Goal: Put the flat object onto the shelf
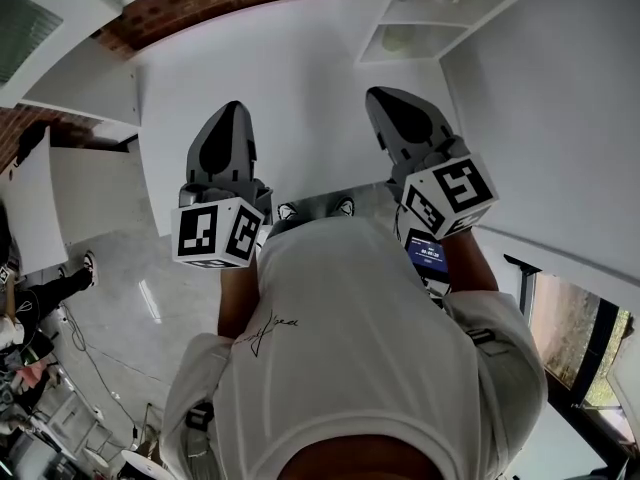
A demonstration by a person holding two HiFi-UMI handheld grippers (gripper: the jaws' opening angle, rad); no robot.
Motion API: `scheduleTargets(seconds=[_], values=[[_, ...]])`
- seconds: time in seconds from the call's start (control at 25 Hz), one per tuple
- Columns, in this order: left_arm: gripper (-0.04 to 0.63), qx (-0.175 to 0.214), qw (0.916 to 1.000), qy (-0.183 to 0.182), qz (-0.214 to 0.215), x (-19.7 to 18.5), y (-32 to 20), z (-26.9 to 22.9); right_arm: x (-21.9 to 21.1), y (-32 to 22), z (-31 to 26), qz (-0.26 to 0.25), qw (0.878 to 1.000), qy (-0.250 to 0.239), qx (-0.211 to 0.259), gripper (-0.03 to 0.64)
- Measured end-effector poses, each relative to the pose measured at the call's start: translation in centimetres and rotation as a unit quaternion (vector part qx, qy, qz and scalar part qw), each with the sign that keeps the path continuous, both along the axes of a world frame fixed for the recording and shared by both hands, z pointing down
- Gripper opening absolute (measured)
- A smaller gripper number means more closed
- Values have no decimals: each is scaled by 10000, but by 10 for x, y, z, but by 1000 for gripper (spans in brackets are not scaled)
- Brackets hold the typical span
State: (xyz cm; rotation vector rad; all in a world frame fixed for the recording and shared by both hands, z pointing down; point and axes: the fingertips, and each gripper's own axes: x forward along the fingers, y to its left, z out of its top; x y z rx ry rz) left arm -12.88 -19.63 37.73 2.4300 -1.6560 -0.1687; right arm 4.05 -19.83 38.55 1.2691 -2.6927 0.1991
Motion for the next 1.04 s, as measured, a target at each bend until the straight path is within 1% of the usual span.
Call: scheduleTargets(seconds=[0.2, 0.28, 0.32, 0.4, 0.44, 0.48, 0.68, 0.88, 1.04], values=[[13, -69, 9999, -67, -96, -1, 3, 9, 7, 7, 2, 158, 9996, -234, -88, 26], [14, -63, 9997, -167, -178, -4, 3, 11, 8, 10, 2, 212, 9993, -280, -96, 26], [13, -36, 9993, -303, -235, -5, 4, 11, 8, 11, 2, 237, 9993, -267, -101, 26], [12, 61, 9969, -693, -355, -8, 6, 12, 5, 14, 3, 296, 9993, -206, -97, 26], [14, 106, 9956, -834, -401, -9, 7, 11, 4, 15, 3, 339, 9992, -176, -78, 26], [13, 131, 9949, -900, -436, -10, 8, 11, 3, 15, 3, 390, 9991, -142, -49, 26], [14, -7, 9949, -856, -542, -17, 9, 19, 1, 17, 4, 527, 9986, 42, 61, 26], [14, -103, 9951, -844, -513, -19, 15, 25, 0, 21, 6, 609, 9979, 191, 93, 26], [14, -264, 9944, -882, -514, -22, 22, 32, 3, 27, 10, 698, 9971, 304, 87, 26]])
